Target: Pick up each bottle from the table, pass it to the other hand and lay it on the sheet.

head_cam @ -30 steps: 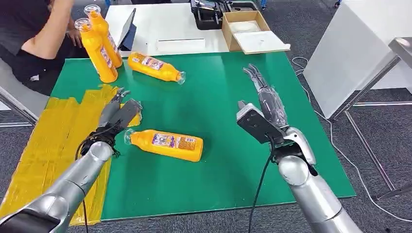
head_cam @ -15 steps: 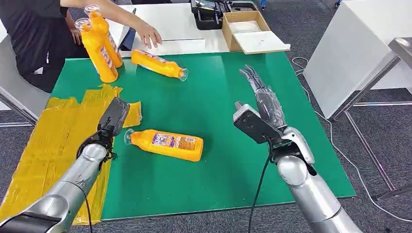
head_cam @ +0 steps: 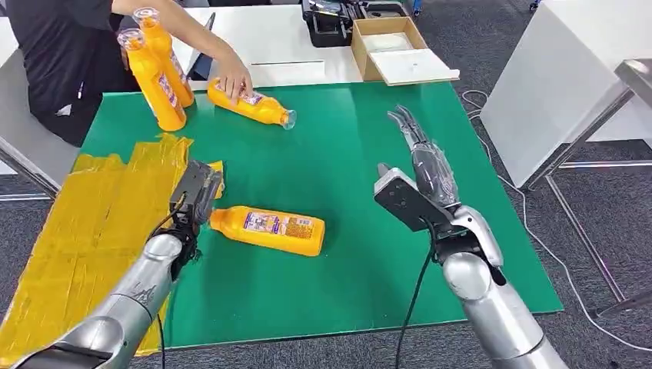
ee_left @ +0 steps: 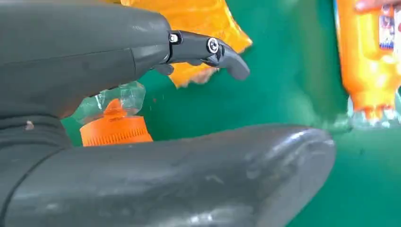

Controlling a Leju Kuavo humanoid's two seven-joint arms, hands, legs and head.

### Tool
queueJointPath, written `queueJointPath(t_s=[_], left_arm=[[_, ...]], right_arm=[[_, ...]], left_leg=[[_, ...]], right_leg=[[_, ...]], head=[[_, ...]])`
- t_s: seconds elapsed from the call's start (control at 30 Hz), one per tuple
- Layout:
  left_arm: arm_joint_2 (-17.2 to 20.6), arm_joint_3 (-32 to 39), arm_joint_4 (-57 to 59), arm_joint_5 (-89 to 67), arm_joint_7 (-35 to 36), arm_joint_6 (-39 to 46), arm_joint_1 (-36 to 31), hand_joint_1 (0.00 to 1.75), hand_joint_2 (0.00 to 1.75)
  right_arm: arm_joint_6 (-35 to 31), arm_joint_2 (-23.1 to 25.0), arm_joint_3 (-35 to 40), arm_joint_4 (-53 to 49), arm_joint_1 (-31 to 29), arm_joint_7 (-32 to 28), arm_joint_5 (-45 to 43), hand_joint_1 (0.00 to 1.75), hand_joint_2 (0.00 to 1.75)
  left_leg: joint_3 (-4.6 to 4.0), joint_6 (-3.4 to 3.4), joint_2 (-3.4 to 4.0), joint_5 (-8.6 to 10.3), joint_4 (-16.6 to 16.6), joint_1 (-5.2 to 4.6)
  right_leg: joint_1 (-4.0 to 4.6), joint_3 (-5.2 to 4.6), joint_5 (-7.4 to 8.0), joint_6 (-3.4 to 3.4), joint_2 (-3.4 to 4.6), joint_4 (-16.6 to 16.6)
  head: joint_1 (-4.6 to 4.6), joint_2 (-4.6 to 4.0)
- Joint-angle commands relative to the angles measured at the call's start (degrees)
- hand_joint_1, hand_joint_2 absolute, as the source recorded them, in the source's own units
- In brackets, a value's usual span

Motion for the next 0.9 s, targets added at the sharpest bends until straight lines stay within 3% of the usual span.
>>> queueJointPath(t_s=[0.03, 0.9], left_arm=[[-1.04, -3.08, 0.55, 1.58, 0.59, -0.17, -0.29, 0.0, 0.0], [-2.85, -9.21, -4.08, 8.03, 1.29, -1.09, 1.97, 0.0, 0.0]], right_arm=[[0.1, 0.83, -1.48, -1.07, 0.19, 0.85, 0.45, 0.0, 0.0], [-0.36, 0.51, -1.82, -0.42, 0.71, 1.24, 1.5, 0.0, 0.0]], left_leg=[[0.12, -0.15, 0.02, -0.03, -0.03, 0.0], [0.23, -0.2, 0.02, -0.08, -0.04, -0.01]], right_leg=[[-0.01, 0.13, -0.04, -0.04, -0.03, -0.03], [-0.01, 0.24, -0.08, -0.06, -0.04, -0.06]], head=[[0.0, 0.0], [0.0, 0.0]])
